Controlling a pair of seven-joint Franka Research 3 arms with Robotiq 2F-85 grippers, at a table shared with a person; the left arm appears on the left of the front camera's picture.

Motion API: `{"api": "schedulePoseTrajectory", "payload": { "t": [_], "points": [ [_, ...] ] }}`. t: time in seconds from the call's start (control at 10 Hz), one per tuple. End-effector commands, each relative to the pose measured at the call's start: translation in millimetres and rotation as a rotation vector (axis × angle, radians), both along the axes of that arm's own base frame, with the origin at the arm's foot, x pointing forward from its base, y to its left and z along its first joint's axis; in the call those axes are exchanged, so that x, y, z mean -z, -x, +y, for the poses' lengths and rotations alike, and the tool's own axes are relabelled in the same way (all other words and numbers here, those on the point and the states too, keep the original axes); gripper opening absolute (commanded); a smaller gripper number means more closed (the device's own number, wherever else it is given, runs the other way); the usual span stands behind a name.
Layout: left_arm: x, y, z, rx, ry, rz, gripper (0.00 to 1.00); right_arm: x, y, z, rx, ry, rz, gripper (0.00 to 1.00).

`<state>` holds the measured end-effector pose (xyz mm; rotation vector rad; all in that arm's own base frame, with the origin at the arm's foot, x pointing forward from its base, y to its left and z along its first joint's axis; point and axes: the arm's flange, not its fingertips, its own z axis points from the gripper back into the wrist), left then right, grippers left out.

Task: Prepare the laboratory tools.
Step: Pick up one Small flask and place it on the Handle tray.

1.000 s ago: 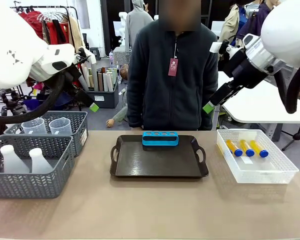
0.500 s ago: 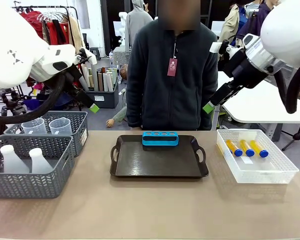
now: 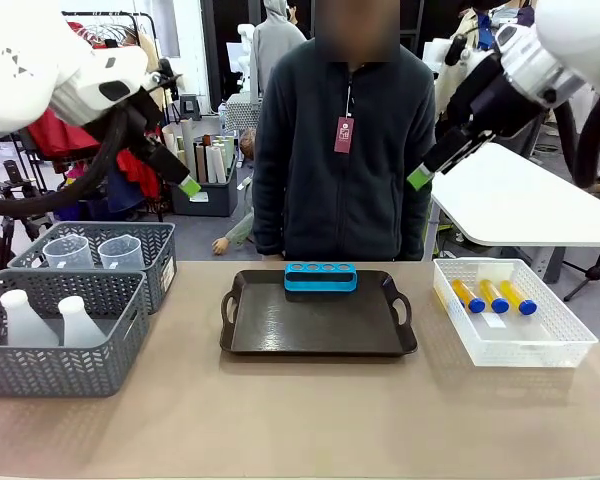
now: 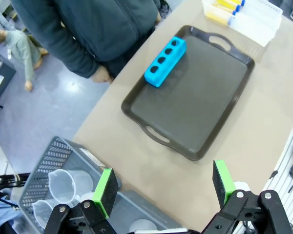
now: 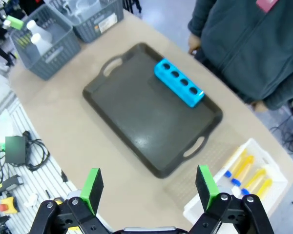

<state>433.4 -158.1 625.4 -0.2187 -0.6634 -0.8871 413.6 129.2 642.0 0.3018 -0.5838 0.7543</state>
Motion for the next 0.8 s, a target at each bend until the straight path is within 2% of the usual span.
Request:
{"api": "schedulePoseTrajectory", "payload": {
  "t": [0.0, 0.1, 0.7],
  "points": [
    [-5.5, -12.0, 7.5, 0.024, 0.017, -0.021, 1.0, -10.5, -17.3, -8.5, -0.043, -0.017, -0.027, 1.0],
    [-9.3, -11.9, 9.1, 0.02, 0.023, -0.036, 1.0, -18.7, -24.0, -16.3, -0.025, -0.034, -0.058, 1.0],
    [-30.6, -26.0, 9.0, 0.023, 0.034, -0.067, 1.0, -26.5, -41.6, -58.0, -0.011, -0.079, -0.067, 1.0]
  ]
}}
